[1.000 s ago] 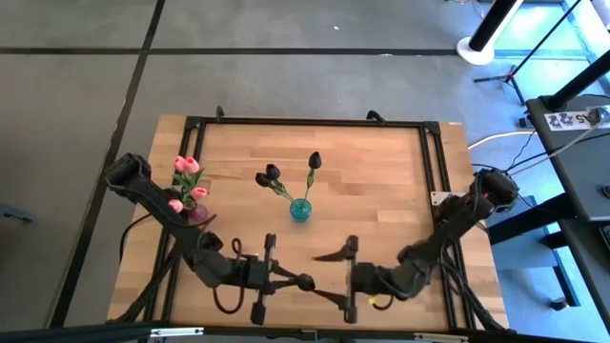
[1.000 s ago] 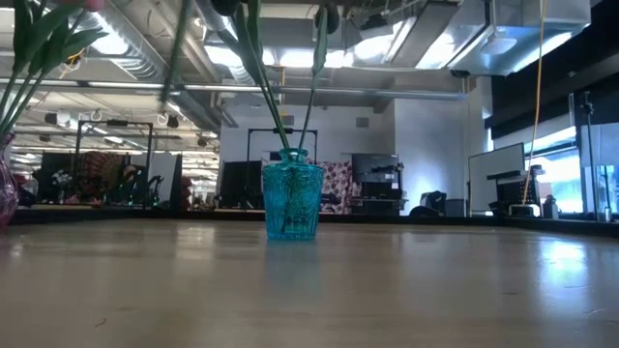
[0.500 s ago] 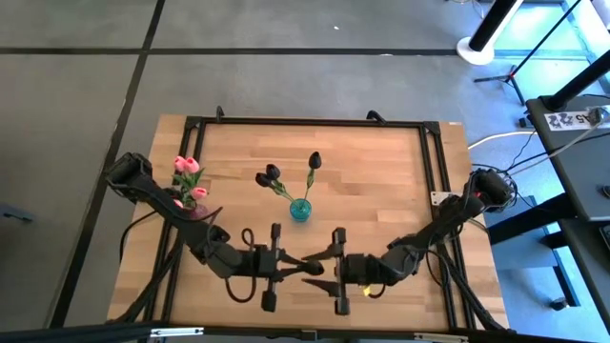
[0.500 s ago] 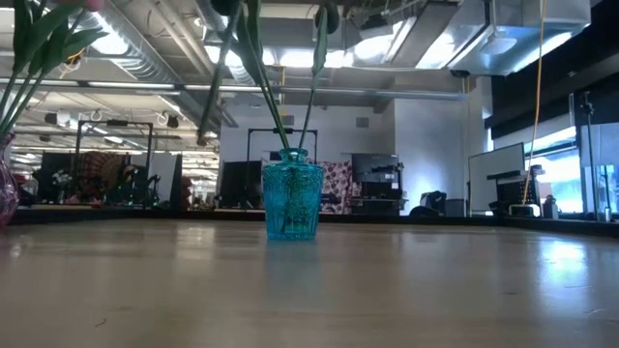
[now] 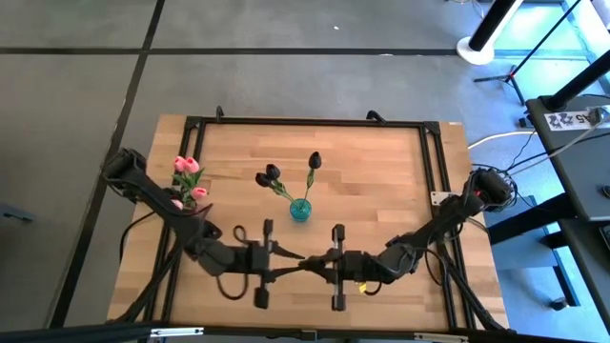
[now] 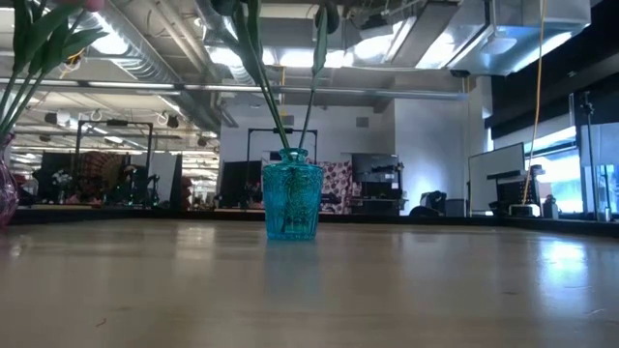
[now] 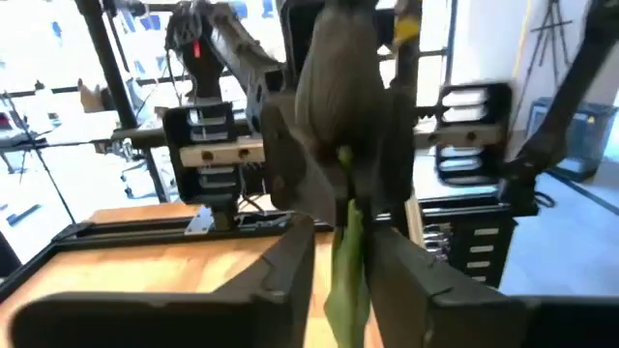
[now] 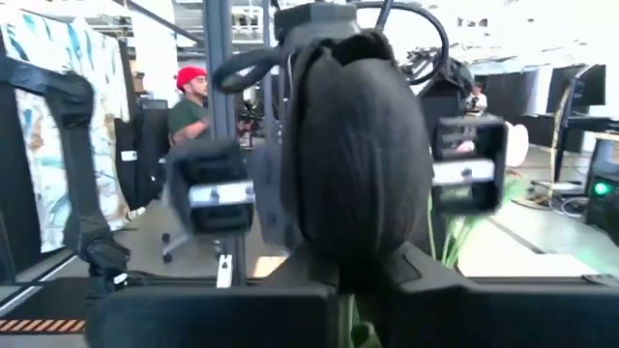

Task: Sort flowers into vase by color
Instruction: Put the black tulip into the blue vase

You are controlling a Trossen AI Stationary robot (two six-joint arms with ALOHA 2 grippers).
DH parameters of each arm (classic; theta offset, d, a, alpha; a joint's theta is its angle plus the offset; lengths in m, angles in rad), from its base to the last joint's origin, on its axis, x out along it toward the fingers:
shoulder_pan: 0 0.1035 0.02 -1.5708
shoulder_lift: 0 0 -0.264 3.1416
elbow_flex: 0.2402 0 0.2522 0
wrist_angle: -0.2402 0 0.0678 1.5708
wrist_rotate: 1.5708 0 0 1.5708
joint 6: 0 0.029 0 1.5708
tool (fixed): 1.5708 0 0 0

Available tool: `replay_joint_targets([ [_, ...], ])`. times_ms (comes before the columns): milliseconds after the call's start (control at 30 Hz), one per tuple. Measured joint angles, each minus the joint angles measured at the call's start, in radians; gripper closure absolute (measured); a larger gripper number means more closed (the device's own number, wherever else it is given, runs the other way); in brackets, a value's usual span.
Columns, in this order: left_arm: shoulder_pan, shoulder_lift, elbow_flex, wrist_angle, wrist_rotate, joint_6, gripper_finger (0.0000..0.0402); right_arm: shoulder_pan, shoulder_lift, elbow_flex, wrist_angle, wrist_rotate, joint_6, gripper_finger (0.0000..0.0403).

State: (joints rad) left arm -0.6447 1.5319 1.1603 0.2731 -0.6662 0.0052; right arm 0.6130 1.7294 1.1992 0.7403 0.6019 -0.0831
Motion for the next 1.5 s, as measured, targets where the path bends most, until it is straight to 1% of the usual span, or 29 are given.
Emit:
replay_joint_targets([
  [67, -0.025, -0.039, 0.000, -0.025, -0.012, 0.012, 0.0296, -0.004, -0.001, 0.001, -0.011, 0.006, 0.000, 0.0389],
  [133, -0.051, -0.104, 0.000, -0.096, -0.029, 0.012, 0.0282, -0.006, -0.008, 0.000, -0.022, 0.007, -0.004, 0.0396],
  [200, -0.068, -0.179, 0.002, -0.212, -0.073, -0.057, 0.0275, -0.014, -0.038, 0.000, -0.046, 0.009, -0.022, 0.0396],
  [267, -0.070, -0.269, 0.002, -0.370, -0.131, -0.167, 0.0273, -0.029, -0.085, 0.000, -0.079, 0.020, -0.029, 0.0393],
  [333, -0.054, -0.368, 0.017, -0.508, -0.153, -0.242, 0.0275, -0.051, -0.143, 0.000, -0.144, 0.029, -0.030, 0.0393],
  [367, -0.045, -0.419, 0.036, -0.546, -0.142, -0.252, 0.0276, -0.068, -0.172, 0.000, -0.174, 0.031, -0.032, 0.0396],
  [433, -0.024, -0.510, 0.066, -0.560, -0.075, -0.248, 0.0281, -0.097, -0.232, 0.000, -0.217, 0.035, -0.048, 0.0398],
  [533, 0.004, -0.597, 0.100, -0.560, 0.045, -0.215, 0.0288, -0.132, -0.326, 0.000, -0.237, 0.025, -0.056, 0.0395],
  [567, 0.013, -0.614, 0.105, -0.562, 0.067, -0.202, 0.0290, -0.139, -0.353, 0.001, -0.246, 0.015, -0.057, 0.0394],
  [700, 0.036, -0.655, 0.117, -0.588, 0.082, -0.129, 0.0296, -0.180, -0.403, 0.001, -0.307, 0.007, -0.057, 0.0398],
  [767, 0.047, -0.675, 0.128, -0.633, 0.074, -0.091, 0.0296, -0.204, -0.401, 0.001, -0.337, 0.008, -0.057, 0.0398],
  [900, 0.091, -0.738, 0.144, -0.763, 0.002, -0.074, 0.0296, -0.254, -0.348, 0.001, -0.375, 0.037, -0.053, 0.0395],
  [1000, 0.136, -0.784, 0.105, -0.794, -0.025, -0.087, 0.0296, -0.275, -0.293, 0.000, -0.391, 0.021, -0.030, 0.0398],
  [1100, 0.174, -0.830, 0.060, -0.838, -0.027, -0.092, 0.0296, -0.275, -0.253, -0.001, -0.349, 0.027, -0.060, 0.0399],
  [1133, 0.185, -0.850, 0.039, -0.843, -0.035, -0.111, 0.0296, -0.276, -0.240, 0.000, -0.330, 0.033, -0.074, 0.0398],
  [1233, 0.221, -0.902, -0.033, -0.830, -0.106, -0.181, 0.0296, -0.275, -0.199, 0.000, -0.296, 0.034, -0.109, 0.0398],
  [1400, 0.241, -0.939, -0.145, -0.781, -0.101, -0.185, 0.0296, -0.282, -0.179, 0.000, -0.275, 0.052, -0.131, 0.0399],
  [1500, 0.242, -0.962, -0.179, -0.741, -0.124, -0.167, 0.0296, -0.282, -0.172, 0.000, -0.259, 0.077, -0.139, 0.0398],
])
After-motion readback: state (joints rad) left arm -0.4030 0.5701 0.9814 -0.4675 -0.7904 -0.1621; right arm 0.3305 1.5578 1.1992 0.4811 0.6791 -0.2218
